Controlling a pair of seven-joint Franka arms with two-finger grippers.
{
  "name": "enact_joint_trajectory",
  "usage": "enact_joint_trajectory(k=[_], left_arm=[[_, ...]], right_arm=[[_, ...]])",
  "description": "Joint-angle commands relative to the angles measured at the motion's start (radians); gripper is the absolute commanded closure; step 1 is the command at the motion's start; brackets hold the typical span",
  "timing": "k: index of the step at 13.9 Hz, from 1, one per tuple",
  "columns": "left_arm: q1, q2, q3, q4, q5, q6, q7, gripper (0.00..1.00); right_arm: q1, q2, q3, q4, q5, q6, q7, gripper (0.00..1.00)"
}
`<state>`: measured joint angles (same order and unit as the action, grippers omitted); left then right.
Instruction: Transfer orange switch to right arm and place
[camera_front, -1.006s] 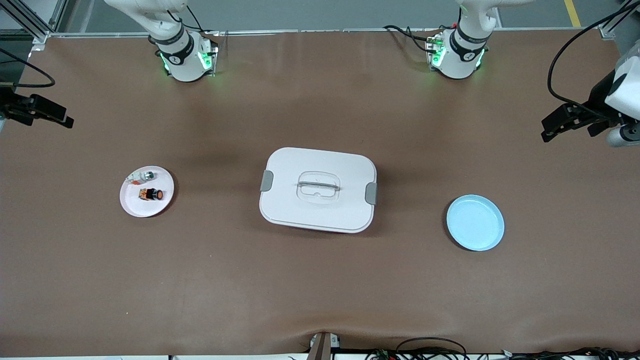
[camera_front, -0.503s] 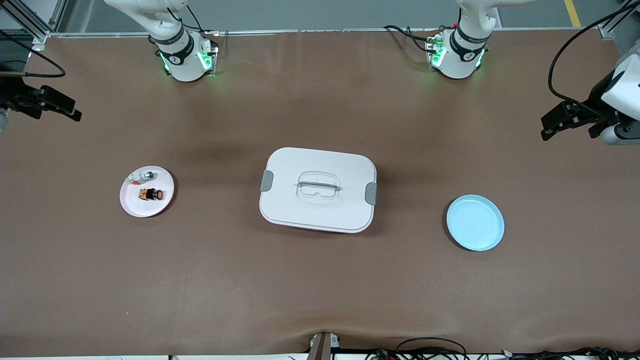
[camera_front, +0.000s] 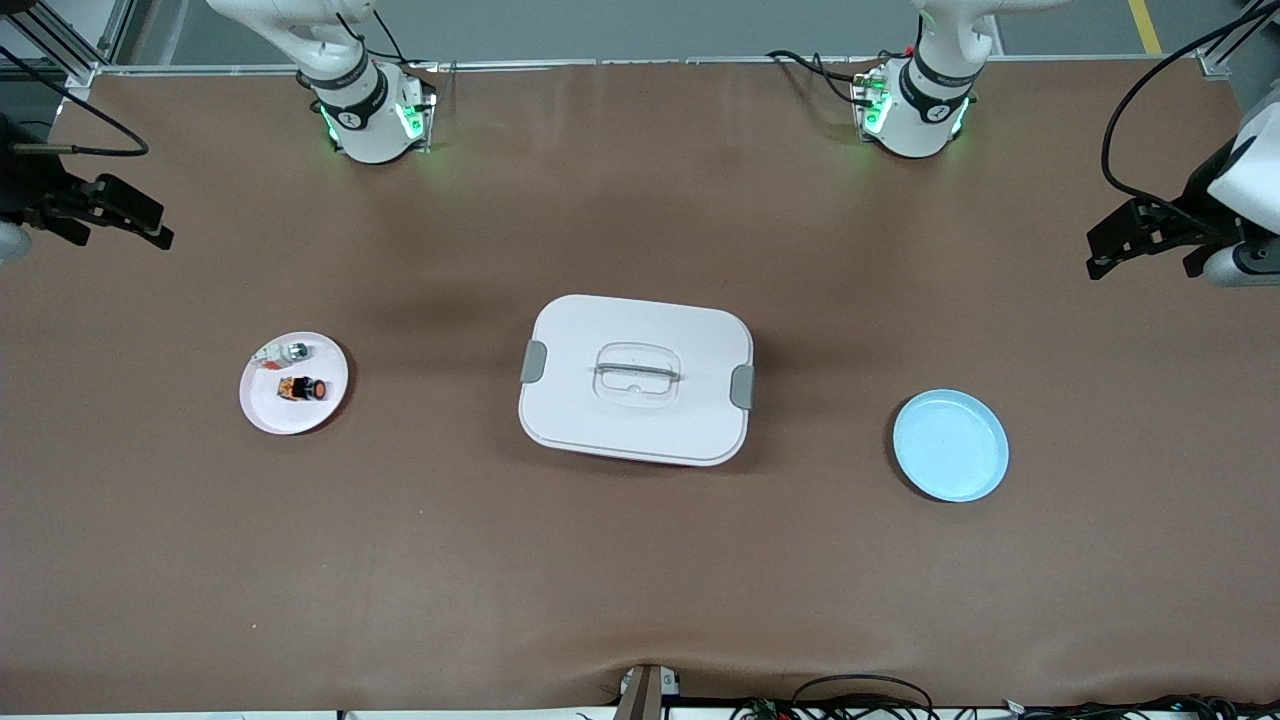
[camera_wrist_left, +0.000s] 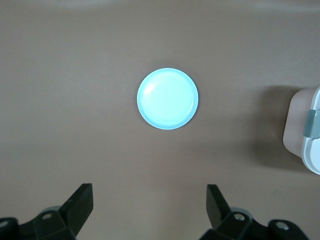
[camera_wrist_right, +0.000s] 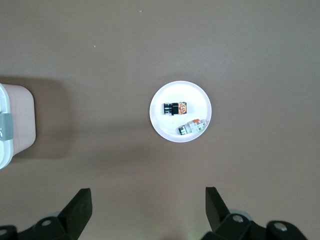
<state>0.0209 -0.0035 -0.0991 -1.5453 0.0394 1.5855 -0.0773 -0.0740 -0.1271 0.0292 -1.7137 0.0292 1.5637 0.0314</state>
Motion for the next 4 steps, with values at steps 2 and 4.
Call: enact_joint_trajectory(k=[2,4], left_arm=[[0.001,-0.012,0.009,0.008,-0.019,-0.001,0.005,0.00],[0.001,-0.006,0.009,0.008,-0.019,-0.001,0.004,0.00]], right_arm=[[0.003,-0.028,-0.003,-0.024,-0.017,0.022,0.018,0.00],[0.002,-0.028,-0.003,-0.024,-0.017,0.022,0.018,0.00]])
